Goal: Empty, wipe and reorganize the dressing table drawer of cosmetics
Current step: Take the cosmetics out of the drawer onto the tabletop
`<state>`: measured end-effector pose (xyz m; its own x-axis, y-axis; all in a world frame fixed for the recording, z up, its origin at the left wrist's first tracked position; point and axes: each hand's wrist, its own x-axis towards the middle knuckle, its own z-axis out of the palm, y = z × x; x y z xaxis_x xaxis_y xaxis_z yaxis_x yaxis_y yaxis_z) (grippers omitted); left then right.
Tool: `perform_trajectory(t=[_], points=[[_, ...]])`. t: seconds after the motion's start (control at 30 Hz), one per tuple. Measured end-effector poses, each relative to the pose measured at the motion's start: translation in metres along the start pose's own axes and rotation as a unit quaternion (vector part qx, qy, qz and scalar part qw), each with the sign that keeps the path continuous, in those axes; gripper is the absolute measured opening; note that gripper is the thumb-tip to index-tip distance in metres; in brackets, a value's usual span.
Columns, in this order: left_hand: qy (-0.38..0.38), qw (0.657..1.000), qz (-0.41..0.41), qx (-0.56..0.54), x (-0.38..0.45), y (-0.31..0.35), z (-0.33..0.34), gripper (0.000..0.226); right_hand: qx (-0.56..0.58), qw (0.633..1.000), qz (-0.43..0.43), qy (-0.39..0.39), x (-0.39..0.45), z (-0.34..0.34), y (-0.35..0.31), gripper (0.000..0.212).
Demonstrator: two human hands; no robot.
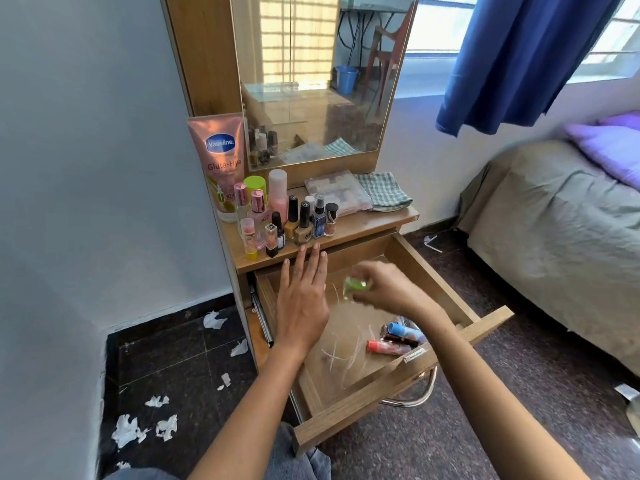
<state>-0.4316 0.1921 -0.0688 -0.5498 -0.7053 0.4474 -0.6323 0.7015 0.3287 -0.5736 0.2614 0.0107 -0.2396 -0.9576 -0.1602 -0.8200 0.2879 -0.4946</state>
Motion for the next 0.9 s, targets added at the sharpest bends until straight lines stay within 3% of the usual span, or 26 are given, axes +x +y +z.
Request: perform_trajectory(t=[0.17,0.3,0.6,0.9], points=[[0.006,1.000,0.003,0.004,-0.001,0.000,0.000,0.059,0.172,0.952,0.028,0.250,0.025,-0.019,-0.005,0.030],[0.004,1.000,0.006,0.022,-0.001,-0.001,0.000,0.055,0.187,0.918,0.009,0.350,0.043,-0.026,-0.022,0.033],[-0.008,0.999,0.008,0.044,-0.002,-0.003,0.002,0.056,0.126,0.921,0.049,0.365,0.083,-0.011,-0.025,0.041],[-0.030,0.999,0.007,0.037,-0.002,-0.001,-0.003,0.055,0.199,0.915,0.014,0.351,0.076,-0.011,-0.021,0.036]])
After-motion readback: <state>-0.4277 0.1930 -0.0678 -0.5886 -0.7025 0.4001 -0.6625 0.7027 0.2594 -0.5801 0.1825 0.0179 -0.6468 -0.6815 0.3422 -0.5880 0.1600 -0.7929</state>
